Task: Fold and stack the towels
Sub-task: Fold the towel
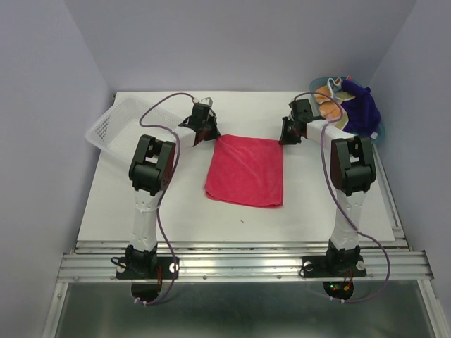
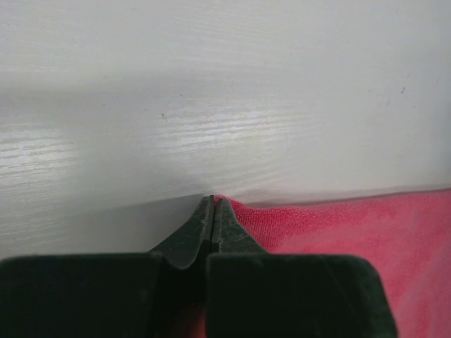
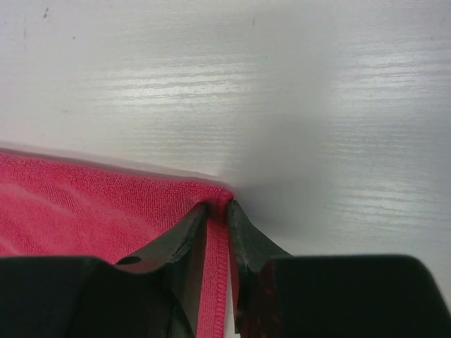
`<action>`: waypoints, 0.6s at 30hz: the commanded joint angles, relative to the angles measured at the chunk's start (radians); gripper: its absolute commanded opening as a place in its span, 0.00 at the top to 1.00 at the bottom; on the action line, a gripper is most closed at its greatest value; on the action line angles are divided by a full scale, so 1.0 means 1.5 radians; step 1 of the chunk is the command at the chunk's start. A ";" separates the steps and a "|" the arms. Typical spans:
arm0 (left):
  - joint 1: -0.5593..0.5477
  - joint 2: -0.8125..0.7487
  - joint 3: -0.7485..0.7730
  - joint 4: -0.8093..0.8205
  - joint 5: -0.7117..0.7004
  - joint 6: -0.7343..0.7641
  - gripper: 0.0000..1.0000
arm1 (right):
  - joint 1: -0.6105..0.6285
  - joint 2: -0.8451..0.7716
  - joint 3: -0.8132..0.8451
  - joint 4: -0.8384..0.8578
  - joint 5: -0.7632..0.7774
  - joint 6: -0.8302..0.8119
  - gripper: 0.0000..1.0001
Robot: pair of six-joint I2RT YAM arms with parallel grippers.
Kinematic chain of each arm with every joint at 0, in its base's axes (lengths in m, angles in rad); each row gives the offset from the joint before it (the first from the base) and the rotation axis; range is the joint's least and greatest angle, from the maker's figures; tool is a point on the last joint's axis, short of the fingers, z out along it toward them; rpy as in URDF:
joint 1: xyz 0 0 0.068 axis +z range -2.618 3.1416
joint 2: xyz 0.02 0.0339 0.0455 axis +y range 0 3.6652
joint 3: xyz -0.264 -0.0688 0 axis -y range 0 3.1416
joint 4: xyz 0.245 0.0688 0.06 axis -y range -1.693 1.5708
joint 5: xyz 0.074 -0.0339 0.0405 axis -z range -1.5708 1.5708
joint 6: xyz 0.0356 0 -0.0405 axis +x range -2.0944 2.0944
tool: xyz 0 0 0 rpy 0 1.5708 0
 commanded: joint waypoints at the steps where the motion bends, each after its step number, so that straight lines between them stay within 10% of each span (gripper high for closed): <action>1: 0.001 -0.056 -0.014 0.025 -0.005 -0.001 1.00 | -0.002 0.008 0.014 0.009 0.032 -0.013 0.78; 6: 0.001 -0.076 -0.033 0.055 0.006 0.007 1.00 | -0.002 0.000 0.004 0.010 0.019 -0.023 0.99; 18: 0.000 -0.203 -0.206 0.188 0.050 0.005 1.00 | -0.002 -0.175 -0.149 0.103 -0.035 -0.011 0.99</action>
